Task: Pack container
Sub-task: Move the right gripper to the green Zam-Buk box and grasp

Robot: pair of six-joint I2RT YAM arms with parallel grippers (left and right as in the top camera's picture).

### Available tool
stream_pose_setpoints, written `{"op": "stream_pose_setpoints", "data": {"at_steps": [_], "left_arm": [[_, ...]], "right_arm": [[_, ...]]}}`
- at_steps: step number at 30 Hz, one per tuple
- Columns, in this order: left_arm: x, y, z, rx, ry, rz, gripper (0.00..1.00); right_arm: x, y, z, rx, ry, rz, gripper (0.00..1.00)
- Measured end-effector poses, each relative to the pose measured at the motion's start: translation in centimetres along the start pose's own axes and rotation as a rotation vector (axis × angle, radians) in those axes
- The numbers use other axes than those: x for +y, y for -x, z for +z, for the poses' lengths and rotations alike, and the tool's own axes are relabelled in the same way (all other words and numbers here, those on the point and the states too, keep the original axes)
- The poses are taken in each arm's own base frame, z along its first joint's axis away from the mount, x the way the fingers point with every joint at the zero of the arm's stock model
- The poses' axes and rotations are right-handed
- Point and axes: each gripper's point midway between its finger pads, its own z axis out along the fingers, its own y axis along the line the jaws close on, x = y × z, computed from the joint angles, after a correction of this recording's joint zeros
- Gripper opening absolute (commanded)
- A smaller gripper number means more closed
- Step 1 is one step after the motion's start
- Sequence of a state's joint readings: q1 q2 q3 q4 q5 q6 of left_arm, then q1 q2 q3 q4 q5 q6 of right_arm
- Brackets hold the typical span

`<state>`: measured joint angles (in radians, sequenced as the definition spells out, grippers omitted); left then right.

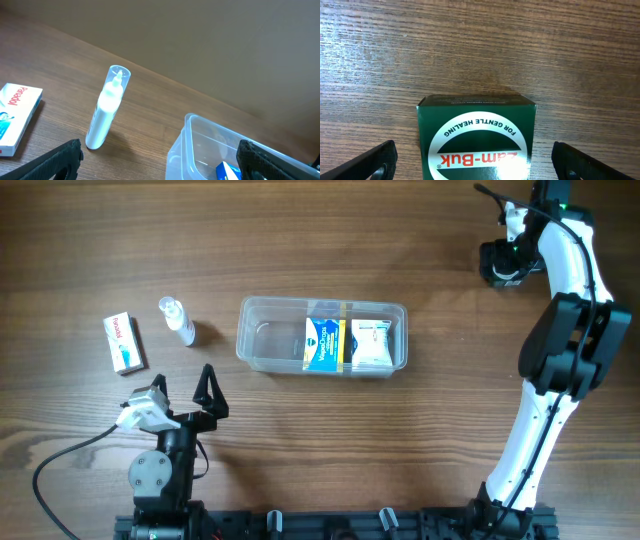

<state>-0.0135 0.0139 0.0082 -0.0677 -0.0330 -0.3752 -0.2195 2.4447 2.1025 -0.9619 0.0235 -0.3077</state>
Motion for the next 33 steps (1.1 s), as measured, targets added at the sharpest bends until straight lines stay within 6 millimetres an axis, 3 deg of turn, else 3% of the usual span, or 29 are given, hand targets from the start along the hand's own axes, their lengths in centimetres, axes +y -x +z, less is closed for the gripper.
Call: {"op": "stream_pose_setpoints", "data": {"at_steps": [27, 33], "left_arm": [[0.0, 0.0, 0.0, 0.0, 0.0, 0.0, 1.0], [0.0, 0.0, 0.0, 0.0, 0.0, 0.0, 1.0]], "right_arm": [[0.1, 0.1, 0.7, -0.004, 0.004, 0.011, 0.99], [0.4, -0.6, 1.3, 0.015, 0.013, 0.006, 0.95]]}}
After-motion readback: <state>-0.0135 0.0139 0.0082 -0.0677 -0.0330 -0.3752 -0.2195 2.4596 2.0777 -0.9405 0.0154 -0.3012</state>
